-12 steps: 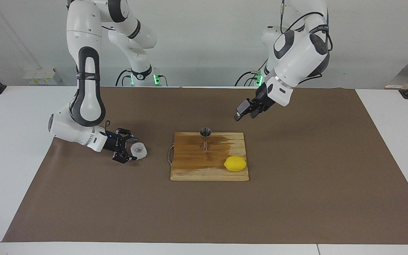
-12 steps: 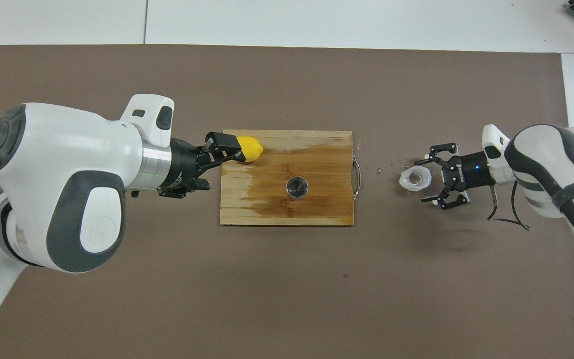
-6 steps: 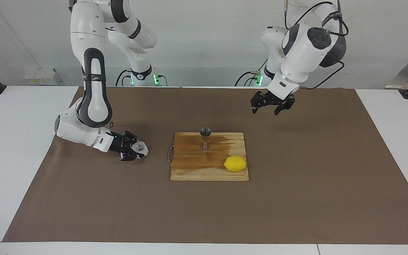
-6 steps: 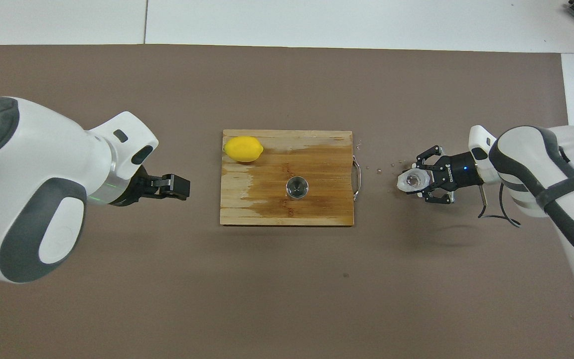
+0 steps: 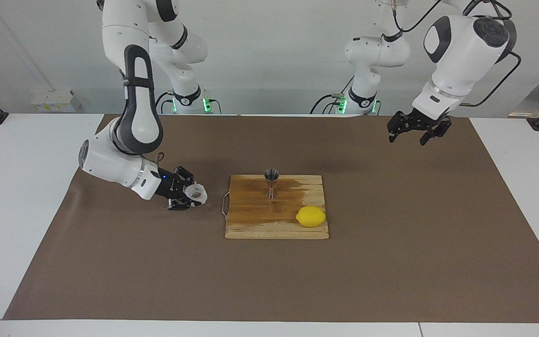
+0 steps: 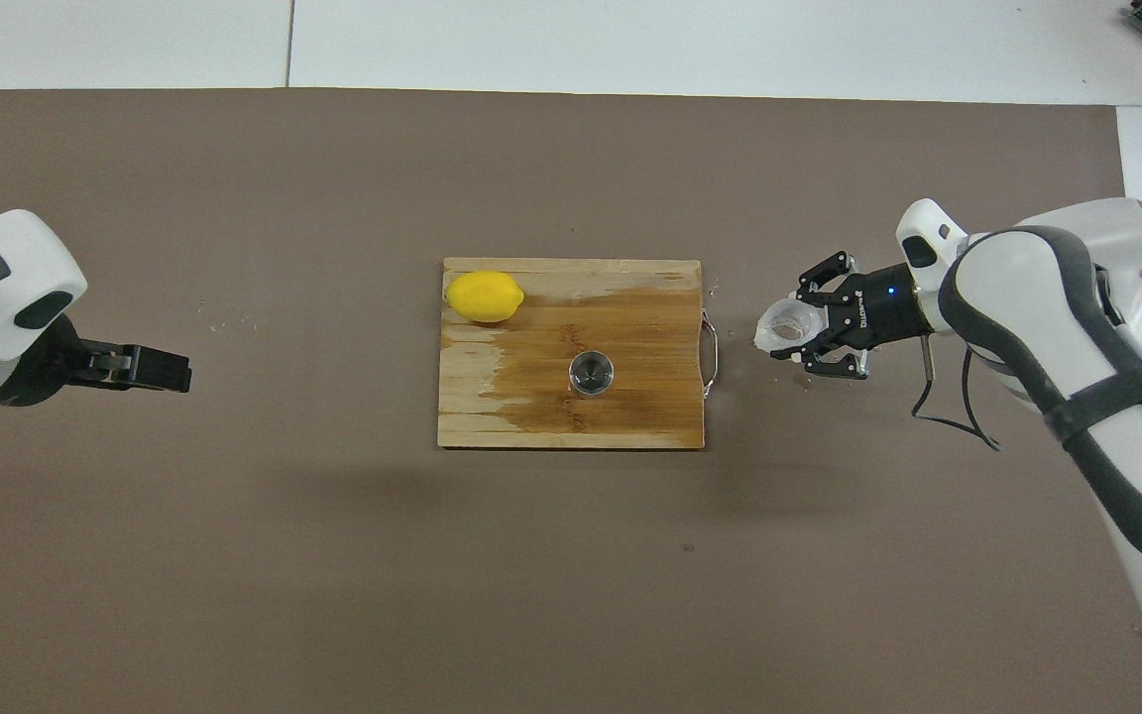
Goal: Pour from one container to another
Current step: 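Withdraw the left gripper while the right gripper grasps the white cup, then lift the white cup with the right gripper above the metal cup, then tilt the white cup with the right gripper over the metal cup, then carry the white cup with the right gripper back beside the board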
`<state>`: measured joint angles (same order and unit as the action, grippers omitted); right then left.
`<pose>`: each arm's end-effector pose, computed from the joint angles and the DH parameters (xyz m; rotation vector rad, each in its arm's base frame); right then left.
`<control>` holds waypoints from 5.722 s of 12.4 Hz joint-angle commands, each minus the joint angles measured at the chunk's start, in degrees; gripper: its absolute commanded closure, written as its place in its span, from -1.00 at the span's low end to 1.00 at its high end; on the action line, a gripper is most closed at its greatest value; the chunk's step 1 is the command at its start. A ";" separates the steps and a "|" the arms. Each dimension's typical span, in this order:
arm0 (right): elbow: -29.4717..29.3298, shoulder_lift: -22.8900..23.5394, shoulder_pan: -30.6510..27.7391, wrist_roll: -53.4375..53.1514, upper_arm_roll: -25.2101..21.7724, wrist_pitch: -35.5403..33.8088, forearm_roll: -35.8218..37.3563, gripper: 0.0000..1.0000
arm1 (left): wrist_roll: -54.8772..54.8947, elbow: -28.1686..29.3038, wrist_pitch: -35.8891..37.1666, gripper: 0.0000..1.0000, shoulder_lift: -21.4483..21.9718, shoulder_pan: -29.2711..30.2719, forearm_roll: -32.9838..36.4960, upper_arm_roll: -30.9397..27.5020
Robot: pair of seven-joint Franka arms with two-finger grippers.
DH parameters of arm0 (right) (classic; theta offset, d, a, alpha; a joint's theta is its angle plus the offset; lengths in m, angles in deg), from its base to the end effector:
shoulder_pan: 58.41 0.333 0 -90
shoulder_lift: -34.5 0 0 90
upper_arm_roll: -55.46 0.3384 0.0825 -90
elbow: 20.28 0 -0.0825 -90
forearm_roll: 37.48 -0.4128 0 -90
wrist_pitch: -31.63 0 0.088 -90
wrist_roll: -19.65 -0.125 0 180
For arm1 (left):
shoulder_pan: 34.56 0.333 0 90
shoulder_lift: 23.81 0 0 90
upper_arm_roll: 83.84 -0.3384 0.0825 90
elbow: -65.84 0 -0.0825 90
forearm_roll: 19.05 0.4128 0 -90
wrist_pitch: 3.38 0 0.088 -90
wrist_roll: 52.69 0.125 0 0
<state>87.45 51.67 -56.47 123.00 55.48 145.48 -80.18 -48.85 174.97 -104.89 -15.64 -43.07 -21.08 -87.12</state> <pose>0.6366 0.0752 0.3410 -1.8977 -1.6938 -0.5085 0.5413 -0.0518 0.5580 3.0896 -0.2352 0.0136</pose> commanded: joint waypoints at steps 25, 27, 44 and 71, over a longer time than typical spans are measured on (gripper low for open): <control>-6.14 -7.07 33.22 -58.87 0.41 0.68 63.08 0.75 | 6.44 -21.33 14.32 -1.00 -7.73 3.32 2.73 1.34; -5.00 -7.50 33.22 -59.15 0.41 1.37 63.27 0.75 | 6.44 -21.33 14.32 -1.00 -7.73 3.84 2.64 1.34; -1.74 -7.42 34.45 -60.99 0.41 6.38 65.90 0.76 | 6.44 -21.33 14.32 -1.00 -7.73 3.93 2.73 1.34; 5.73 -3.12 -6.42 17.48 0.24 7.71 -6.42 0.74 | 6.44 -21.33 14.24 -1.00 -7.72 3.93 2.73 1.34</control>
<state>92.61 47.54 -61.37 137.20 54.91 152.31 -83.61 -42.48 153.00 -91.14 -24.02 -39.42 -17.99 -85.75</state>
